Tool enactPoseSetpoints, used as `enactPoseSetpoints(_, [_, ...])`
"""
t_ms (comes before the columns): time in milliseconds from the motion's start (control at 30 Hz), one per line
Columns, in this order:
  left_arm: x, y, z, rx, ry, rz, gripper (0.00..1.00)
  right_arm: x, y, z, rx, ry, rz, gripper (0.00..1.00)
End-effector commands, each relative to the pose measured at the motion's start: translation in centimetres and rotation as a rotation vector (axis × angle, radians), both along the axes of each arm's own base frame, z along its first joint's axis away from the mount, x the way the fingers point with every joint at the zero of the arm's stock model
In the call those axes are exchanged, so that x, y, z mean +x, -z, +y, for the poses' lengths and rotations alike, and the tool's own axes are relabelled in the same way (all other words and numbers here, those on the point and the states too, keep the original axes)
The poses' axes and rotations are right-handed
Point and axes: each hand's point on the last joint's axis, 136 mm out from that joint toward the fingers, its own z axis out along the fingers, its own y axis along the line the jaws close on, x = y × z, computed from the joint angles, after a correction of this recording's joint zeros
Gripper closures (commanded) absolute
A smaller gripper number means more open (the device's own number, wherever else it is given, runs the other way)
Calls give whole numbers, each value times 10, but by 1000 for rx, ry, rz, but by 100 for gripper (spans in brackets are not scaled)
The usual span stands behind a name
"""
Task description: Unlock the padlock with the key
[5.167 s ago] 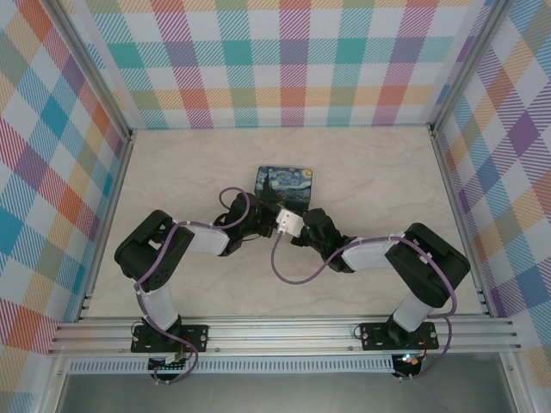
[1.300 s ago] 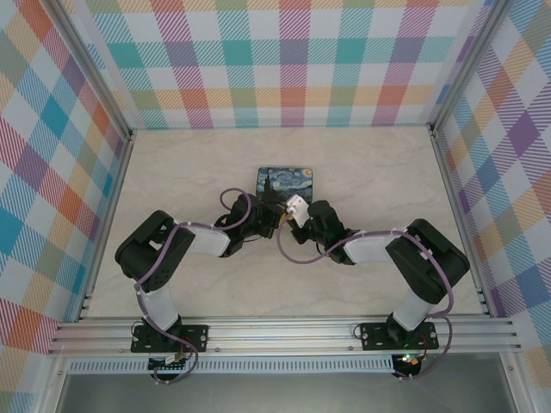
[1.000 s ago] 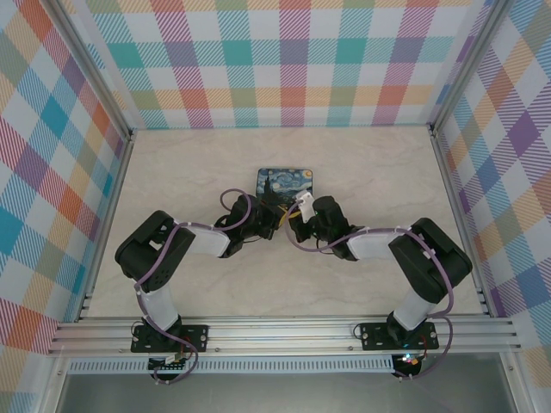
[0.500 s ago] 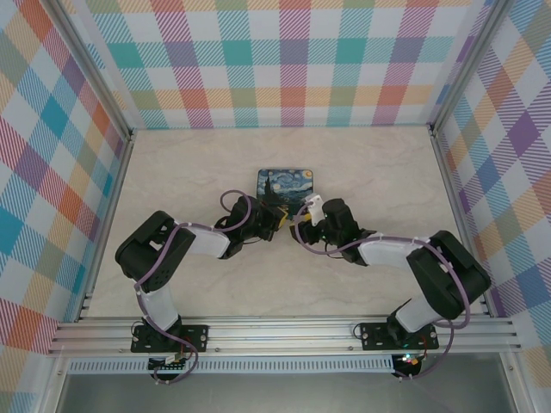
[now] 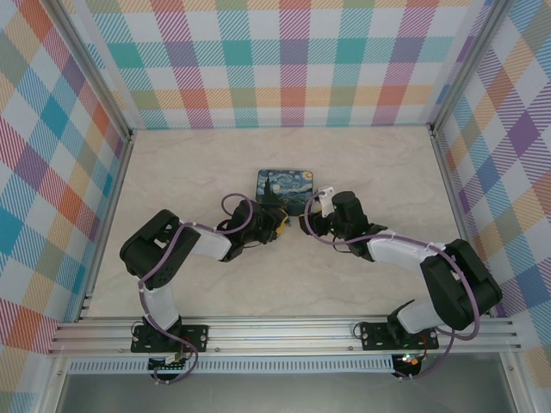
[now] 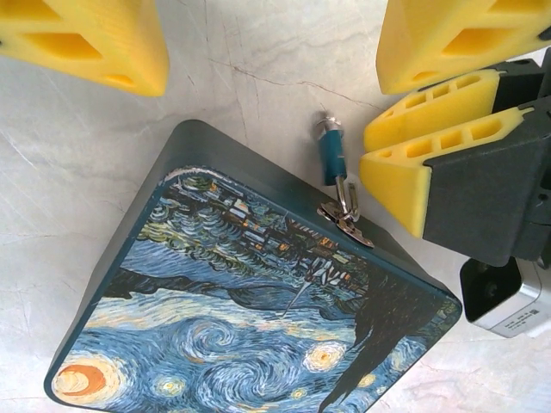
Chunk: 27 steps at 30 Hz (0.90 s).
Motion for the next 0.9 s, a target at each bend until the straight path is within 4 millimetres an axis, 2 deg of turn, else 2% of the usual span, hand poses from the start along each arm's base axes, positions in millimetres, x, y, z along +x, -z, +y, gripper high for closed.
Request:
enactPoseSetpoints(0, [-6,-2,1,42,18,-26,61,5,0,0,7,13,20,35])
enactPoseSetpoints(267, [-8,-20,30,177,9,-73,46,2,0,0,18,-6,33,32])
enactPoseSetpoints(400, [-4,-37,57,277,-8,-118,37,0,-3,1,58,-16,63,29])
enactPoseSetpoints(500, [2,-53,84,357,-32,-151,28,2,-5,-8,91,18,94,24])
enactPoseSetpoints(633, [15,-72,120,457,-45,-183,16,13,-12,-23,201,72,164,8])
enactPoseSetpoints(700, [24,-76,130,483,-30,-185,13,20,-14,-27,258,85,209,0])
enactPoseSetpoints(867, [46,-71,139,528,20,-187,8,53,-7,-30,368,114,342,0])
